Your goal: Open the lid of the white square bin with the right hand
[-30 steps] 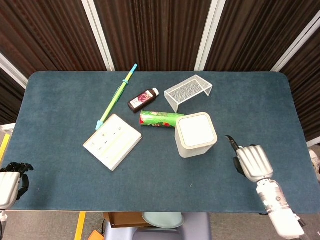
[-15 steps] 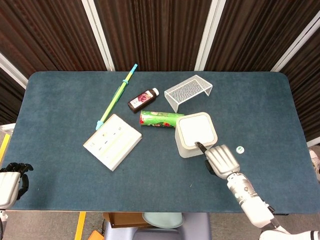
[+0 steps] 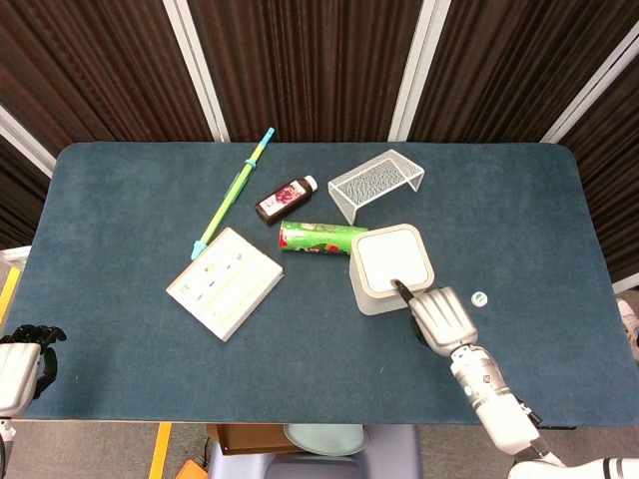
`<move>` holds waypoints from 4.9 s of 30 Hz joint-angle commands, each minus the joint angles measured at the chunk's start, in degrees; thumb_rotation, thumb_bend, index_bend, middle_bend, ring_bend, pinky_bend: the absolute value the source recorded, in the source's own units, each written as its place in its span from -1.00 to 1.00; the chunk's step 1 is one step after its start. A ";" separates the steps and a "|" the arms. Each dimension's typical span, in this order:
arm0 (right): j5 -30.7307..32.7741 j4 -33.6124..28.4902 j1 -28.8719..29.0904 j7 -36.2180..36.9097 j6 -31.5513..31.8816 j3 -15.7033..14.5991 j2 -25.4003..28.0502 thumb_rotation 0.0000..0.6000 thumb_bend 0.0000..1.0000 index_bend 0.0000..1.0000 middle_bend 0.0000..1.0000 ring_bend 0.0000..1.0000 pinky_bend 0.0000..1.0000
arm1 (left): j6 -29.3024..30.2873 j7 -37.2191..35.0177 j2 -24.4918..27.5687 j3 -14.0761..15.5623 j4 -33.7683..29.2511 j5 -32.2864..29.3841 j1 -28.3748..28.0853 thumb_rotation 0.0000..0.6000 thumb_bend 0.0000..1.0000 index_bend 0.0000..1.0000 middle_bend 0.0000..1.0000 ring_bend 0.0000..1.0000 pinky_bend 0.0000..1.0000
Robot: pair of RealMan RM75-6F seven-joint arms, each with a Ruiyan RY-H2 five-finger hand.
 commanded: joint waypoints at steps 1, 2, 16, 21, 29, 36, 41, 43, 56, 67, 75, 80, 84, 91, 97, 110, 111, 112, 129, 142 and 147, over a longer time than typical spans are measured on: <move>0.21 0.48 0.17 -0.45 0.66 -0.25 -0.37 1.00 0.30 -0.49 0.53 0.63 0.39 | -0.02 -0.06 0.02 -0.02 0.02 -0.04 -0.01 1.00 0.46 -0.13 -0.14 -0.34 0.08; 0.21 0.71 0.17 -0.69 1.07 -0.33 -0.59 1.00 0.30 -0.49 0.53 0.63 0.39 | -0.03 -0.09 0.02 -0.05 0.04 -0.07 -0.02 1.00 0.46 -0.13 -0.14 -0.34 0.08; 3.02 1.77 1.10 -0.71 0.90 -1.25 -1.16 1.00 0.30 -0.45 0.53 0.63 0.39 | 0.05 -0.37 0.17 -0.04 0.01 -0.07 0.06 1.00 0.45 -0.13 -0.14 -0.34 0.08; -0.70 1.63 0.39 -0.23 3.51 -1.53 -1.26 1.00 0.30 -0.46 0.53 0.63 0.39 | -0.10 -0.38 0.18 -0.06 0.02 -0.19 0.00 1.00 0.46 -0.13 -0.14 -0.34 0.08; -19.76 5.59 -6.05 0.39 16.05 -4.74 -2.71 1.00 0.06 -0.52 0.50 0.47 0.36 | -0.02 -0.48 0.25 0.01 -0.15 -0.15 0.09 1.00 0.46 -0.13 -0.14 -0.34 0.08; -29.65 8.36 -10.92 2.55 24.77 -3.48 -1.48 1.00 -0.23 -0.65 -0.16 -0.12 0.16 | -0.50 -0.44 0.17 0.11 -0.17 -0.26 -0.06 1.00 0.46 -0.13 -0.14 -0.34 0.08; -29.45 11.15 -14.52 4.14 28.16 -2.35 0.77 1.00 -0.52 -0.56 -0.28 -0.43 0.05 | -0.62 -0.69 0.23 0.11 -0.24 -0.39 -0.07 1.00 0.46 -0.13 -0.14 -0.34 0.08; -27.56 12.29 -15.85 6.11 27.64 -2.29 1.91 1.00 -0.61 -0.53 -0.37 -0.69 -0.01 | -0.61 -0.75 0.20 0.13 -0.22 -0.33 -0.07 1.00 0.45 -0.13 -0.14 -0.34 0.08; -8.43 23.73 -14.58 14.99 4.54 -2.22 4.06 1.00 -0.63 -0.47 -0.46 -0.83 -0.24 | -1.52 -0.62 -0.03 0.32 -0.23 -0.71 -0.37 1.00 0.45 -0.13 -0.14 -0.34 0.08; -6.08 35.82 -12.45 19.29 -3.56 -0.79 -2.17 1.00 -0.61 -0.24 -0.35 -0.55 -0.21 | -1.55 -0.81 0.03 0.43 -0.25 -0.52 -0.41 1.00 0.46 -0.13 -0.14 -0.34 0.08; -6.33 42.16 -11.75 20.60 -6.07 -0.43 -5.90 1.00 -0.61 -0.17 -0.27 -0.47 -0.18 | -1.55 -0.87 0.08 0.48 -0.23 -0.51 -0.40 1.00 0.46 -0.13 -0.13 -0.34 0.08; -6.05 46.67 -10.74 21.22 -8.60 -0.01 -8.49 1.00 -0.61 -0.14 -0.27 -0.46 -0.18 | -1.65 -0.84 0.08 0.52 -0.20 -0.45 -0.47 1.00 0.46 -0.12 -0.14 -0.34 0.08; -8.15 51.10 -10.11 24.30 -10.30 0.07 -10.96 1.00 -0.53 -0.09 -0.27 -0.43 -0.18 | -1.62 -0.90 0.09 0.51 -0.20 -0.44 -0.47 1.00 0.46 -0.12 -0.14 -0.34 0.08; -11.18 55.69 -9.76 28.51 -11.93 -0.08 -13.79 1.00 -0.50 0.00 -0.20 -0.37 -0.17 | -1.43 -1.35 0.16 0.47 -0.11 -0.34 -0.41 1.00 0.46 -0.12 -0.14 -0.34 0.08; -12.40 58.11 -9.60 29.62 -12.33 0.16 -15.44 1.00 -0.50 0.04 -0.17 -0.33 -0.14 | -1.32 -1.39 0.16 0.49 -0.11 -0.21 -0.39 1.00 0.46 -0.13 -0.13 -0.34 0.08; -15.12 61.03 -9.17 34.03 -13.97 0.64 -16.98 1.00 -0.47 0.12 -0.12 -0.28 -0.09 | -1.29 -1.43 0.15 0.46 -0.07 -0.23 -0.39 1.00 0.46 -0.13 -0.13 -0.34 0.08; -15.24 61.19 -9.16 34.16 -14.07 0.67 -17.05 1.00 -0.46 0.12 -0.12 -0.28 -0.09 | -1.26 -1.43 0.15 0.45 -0.05 -0.23 -0.39 1.00 0.46 -0.13 -0.13 -0.34 0.08; -15.30 61.31 -9.15 34.17 -14.16 0.68 -17.09 1.00 -0.46 0.12 -0.12 -0.28 -0.09 | -1.24 -1.42 0.15 0.45 -0.05 -0.21 -0.38 1.00 0.46 -0.13 -0.13 -0.34 0.08; -16.55 63.67 -8.83 36.05 -15.53 1.21 -18.39 1.00 -0.33 0.16 -0.10 -0.26 -0.06 | -1.30 -1.50 0.16 0.48 -0.04 -0.11 -0.42 1.00 0.45 -0.12 -0.13 -0.34 0.08; -17.39 64.28 -8.84 37.13 -15.98 1.32 -18.95 1.00 -0.33 0.16 -0.10 -0.26 -0.03 | -1.44 -1.53 0.17 0.49 -0.09 -0.23 -0.45 1.00 0.46 -0.12 -0.13 -0.34 0.08; -17.64 64.60 -8.85 37.50 -15.77 1.56 -19.19 1.00 -0.33 0.16 -0.10 -0.26 -0.03 | -1.53 -1.57 0.16 0.51 -0.05 -0.26 -0.48 1.00 0.46 -0.12 -0.14 -0.34 0.08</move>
